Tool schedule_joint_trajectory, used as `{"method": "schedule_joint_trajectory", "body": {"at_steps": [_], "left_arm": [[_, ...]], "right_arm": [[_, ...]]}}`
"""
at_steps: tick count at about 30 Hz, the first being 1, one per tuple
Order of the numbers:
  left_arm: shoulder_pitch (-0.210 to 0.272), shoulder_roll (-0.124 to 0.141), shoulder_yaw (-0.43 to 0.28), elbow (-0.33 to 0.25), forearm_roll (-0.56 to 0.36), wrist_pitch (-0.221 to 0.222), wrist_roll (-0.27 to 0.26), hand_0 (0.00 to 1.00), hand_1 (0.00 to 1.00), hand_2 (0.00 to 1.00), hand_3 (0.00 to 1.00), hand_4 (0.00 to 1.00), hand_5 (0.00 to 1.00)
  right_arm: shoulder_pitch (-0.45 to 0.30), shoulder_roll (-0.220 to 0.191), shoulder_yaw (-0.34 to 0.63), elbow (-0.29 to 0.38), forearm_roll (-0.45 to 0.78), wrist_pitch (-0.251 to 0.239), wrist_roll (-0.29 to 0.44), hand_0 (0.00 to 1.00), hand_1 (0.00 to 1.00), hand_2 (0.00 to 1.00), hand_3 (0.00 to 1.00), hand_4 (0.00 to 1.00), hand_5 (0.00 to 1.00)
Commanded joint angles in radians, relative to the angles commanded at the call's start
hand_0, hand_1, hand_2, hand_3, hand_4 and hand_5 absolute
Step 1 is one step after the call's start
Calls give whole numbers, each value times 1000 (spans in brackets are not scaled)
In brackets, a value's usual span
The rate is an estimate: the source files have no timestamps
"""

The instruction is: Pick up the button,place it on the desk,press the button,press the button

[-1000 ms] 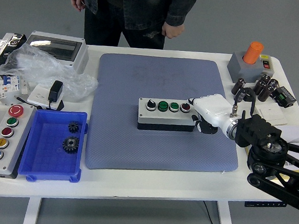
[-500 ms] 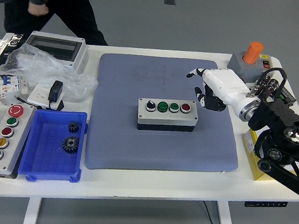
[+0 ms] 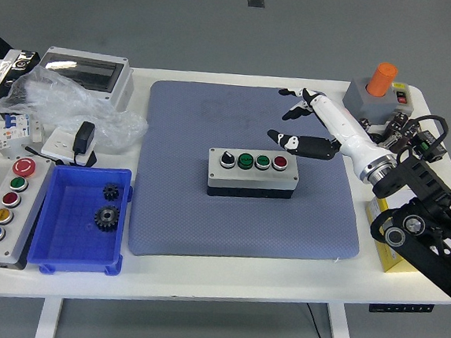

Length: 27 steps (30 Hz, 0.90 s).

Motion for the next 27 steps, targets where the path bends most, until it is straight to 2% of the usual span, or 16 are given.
{"method": "schedule_joint_trajectory", "body": {"at_steps": [1,6,7,18,19,24,25,27], "left_arm": [[0,0,0,0,0,0,0,662,689,611,639,622,360],[2,0,1,0,-2,0,0,662,689,611,639,622,360],[2,0,1,0,-2,0,0,662,689,612,640,624,360],[4,3,-5,0,6,-2,3,662,689,612,640,625,362],[3,5,-7,-1,8,-2,3,662,689,612,641,626,361],[-1,15,-13,-1,15,-3,6,662,689,612,641,626,361],[-1,18,-14,-1,17,-4,7,662,689,612,641,631,363],[-3,23,-17,-2,18,-4,9,662,689,612,641,631,363]], "right_arm": [[-7,4,8,-6,18,-1,12,933,905,971,998,998,786],[-31,16,34,-33,112,-2,64,933,905,971,998,998,786],[-34,16,37,-36,125,-1,71,939,909,970,998,998,870],[-88,27,124,-57,337,-3,198,941,906,958,998,998,895],[-96,28,136,-58,362,-3,212,935,893,931,974,998,916],[-139,30,194,-60,451,1,259,935,893,931,974,998,916],[-149,31,206,-61,463,2,267,916,868,890,922,998,941],[-169,34,225,-65,486,4,279,916,868,890,922,998,941]]}}
